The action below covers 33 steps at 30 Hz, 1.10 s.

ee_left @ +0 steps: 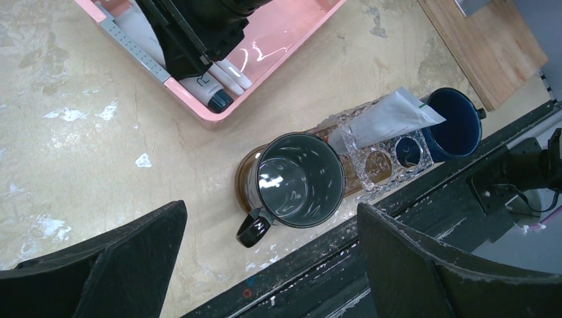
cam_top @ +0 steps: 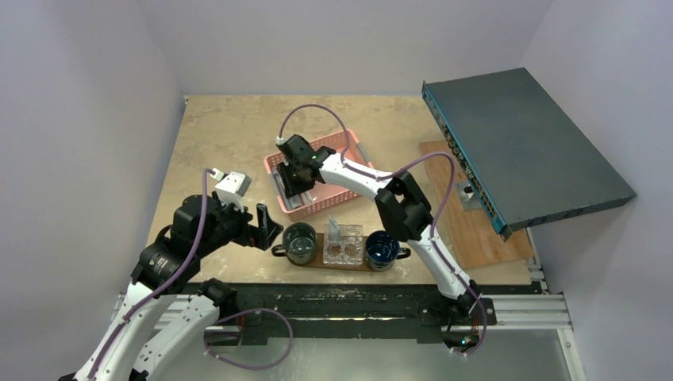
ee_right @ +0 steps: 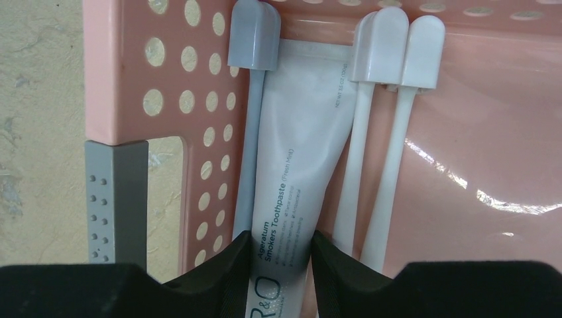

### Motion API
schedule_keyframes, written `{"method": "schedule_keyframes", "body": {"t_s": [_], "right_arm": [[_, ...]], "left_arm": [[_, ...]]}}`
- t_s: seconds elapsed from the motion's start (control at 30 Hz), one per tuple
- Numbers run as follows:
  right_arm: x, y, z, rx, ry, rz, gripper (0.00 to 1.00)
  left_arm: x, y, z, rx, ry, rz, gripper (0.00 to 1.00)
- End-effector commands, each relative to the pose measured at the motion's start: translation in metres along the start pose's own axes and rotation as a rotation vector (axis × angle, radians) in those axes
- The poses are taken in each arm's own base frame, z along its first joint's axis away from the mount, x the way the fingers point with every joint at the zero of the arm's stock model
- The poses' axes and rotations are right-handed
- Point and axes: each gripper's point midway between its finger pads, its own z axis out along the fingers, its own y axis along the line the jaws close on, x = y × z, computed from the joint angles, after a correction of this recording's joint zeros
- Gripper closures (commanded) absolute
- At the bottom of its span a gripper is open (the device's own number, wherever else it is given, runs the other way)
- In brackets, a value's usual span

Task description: Prepare toiletry sets of a toothbrush and toothpaste on the tray

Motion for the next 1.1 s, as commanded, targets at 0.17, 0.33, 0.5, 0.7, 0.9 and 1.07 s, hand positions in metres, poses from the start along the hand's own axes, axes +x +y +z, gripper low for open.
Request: {"method": "schedule_keyframes", "body": {"t_s": [0.17, 0.33, 0.5, 0.7, 0.9, 1.07], "right_arm": [[-0.029, 0.004, -0.026, 0.008, -0.1, -0.01, 0.84], [-0.047, 0.001, -0.055, 0.04, -0.182, -0.015, 1.0], [-0.058, 0.001, -0.075, 0.051, -0.231, -0.023, 1.0], [-0.068, -0.002, -0.093, 0.08, -0.273, -0.032, 1.0], [-0.078, -0.006, -0.117, 0.108, -0.33, -0.028, 1.0], [-0.088, -0.002, -0.15, 0.091, -0.401, -0.004, 1.0]], "left_arm": [[-0.008, 0.002, 0.002, -0.011, -0.028, 0.011, 0.0], [-0.008, 0.002, 0.002, -0.01, -0.029, 0.012, 0.0], [-0.008, 0.002, 0.002, -0.012, -0.025, 0.012, 0.0], [-0.008, 0.003, 0.002, -0.016, -0.03, 0.012, 0.0], [-0.008, 0.002, 0.002, -0.009, -0.027, 0.013, 0.0], [-0.008, -0.004, 0.003, 0.021, -0.025, 0.014, 0.0]]}}
